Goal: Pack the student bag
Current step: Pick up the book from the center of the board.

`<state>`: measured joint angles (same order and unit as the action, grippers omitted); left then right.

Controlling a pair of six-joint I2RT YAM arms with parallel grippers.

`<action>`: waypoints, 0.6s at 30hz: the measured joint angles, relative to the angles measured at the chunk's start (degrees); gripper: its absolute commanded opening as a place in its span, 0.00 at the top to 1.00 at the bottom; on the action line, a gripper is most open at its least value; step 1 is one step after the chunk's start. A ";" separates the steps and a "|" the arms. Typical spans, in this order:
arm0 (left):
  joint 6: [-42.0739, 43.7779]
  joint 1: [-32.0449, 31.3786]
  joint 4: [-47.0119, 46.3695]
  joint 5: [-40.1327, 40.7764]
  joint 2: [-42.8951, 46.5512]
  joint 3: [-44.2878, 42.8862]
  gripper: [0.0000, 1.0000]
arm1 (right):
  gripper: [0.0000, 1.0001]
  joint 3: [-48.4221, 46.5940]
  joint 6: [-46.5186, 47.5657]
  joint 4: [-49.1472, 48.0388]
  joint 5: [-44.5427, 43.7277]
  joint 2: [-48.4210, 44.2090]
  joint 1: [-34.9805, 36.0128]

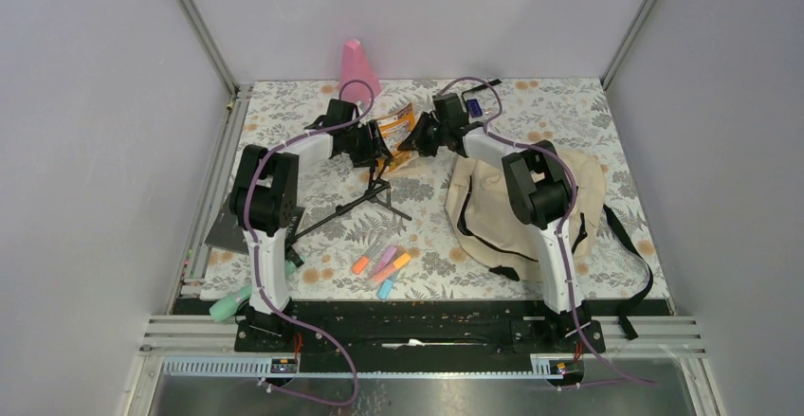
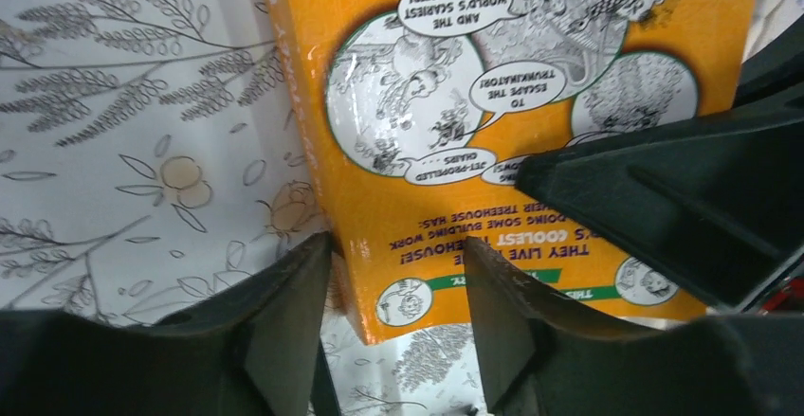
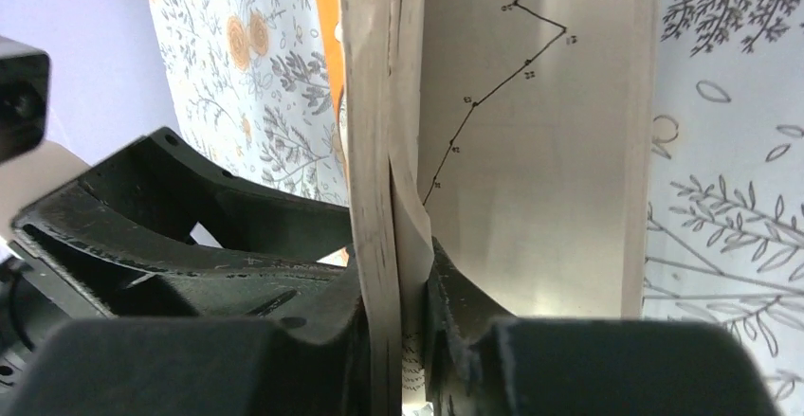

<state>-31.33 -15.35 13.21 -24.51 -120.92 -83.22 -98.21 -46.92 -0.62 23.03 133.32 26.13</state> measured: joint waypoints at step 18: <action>2.58 5.60 0.37 1.97 28.46 0.26 0.14 | 1.00 4.96 8.76 3.02 -6.05 -23.04 -0.13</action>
<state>-28.75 -9.76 13.58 -22.55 -92.47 -82.96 -93.25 -38.15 2.39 16.97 110.28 26.00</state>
